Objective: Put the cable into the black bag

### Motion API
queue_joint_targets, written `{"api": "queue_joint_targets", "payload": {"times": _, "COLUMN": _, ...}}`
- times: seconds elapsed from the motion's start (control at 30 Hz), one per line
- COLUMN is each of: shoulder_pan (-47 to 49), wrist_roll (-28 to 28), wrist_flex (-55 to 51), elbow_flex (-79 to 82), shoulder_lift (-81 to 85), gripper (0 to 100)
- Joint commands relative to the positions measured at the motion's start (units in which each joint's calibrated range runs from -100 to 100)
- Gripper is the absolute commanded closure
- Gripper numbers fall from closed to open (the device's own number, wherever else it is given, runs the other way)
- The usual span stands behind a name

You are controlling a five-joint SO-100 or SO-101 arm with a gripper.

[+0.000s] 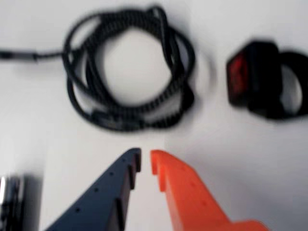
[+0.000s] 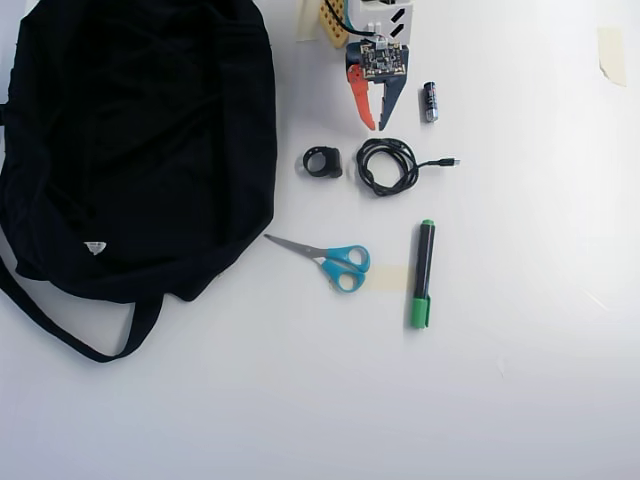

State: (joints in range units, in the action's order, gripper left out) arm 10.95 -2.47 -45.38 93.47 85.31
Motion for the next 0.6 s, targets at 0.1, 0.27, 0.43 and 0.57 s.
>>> {"api": "queue_joint_targets", "payload": {"times": 0.1, "shoulder_pan": 2.1, "wrist_roll": -0.3, "wrist_flex": 24.8, "elbow_flex": -8.6, "shoulder_lift": -15.6, "gripper": 98}}
{"api": "queue_joint_targets", "payload": {"times": 0.27, "shoulder_pan": 2.0, "wrist_roll": -0.3, "wrist_flex": 43.1, "elbow_flex": -10.4, "shoulder_lift": -24.9, "gripper": 98}}
{"api": "queue_joint_targets", "payload": {"times": 0.43, "shoulder_pan": 1.5, "wrist_roll": -0.3, "wrist_flex": 61.1, "elbow_flex": -11.3, "shoulder_lift": -34.8, "gripper": 98}}
{"api": "queue_joint_targets", "payload": {"times": 0.57, "shoulder_pan": 1.3, "wrist_roll": -0.2, "wrist_flex": 68.0, "elbow_flex": -17.8, "shoulder_lift": -43.5, "gripper": 98}}
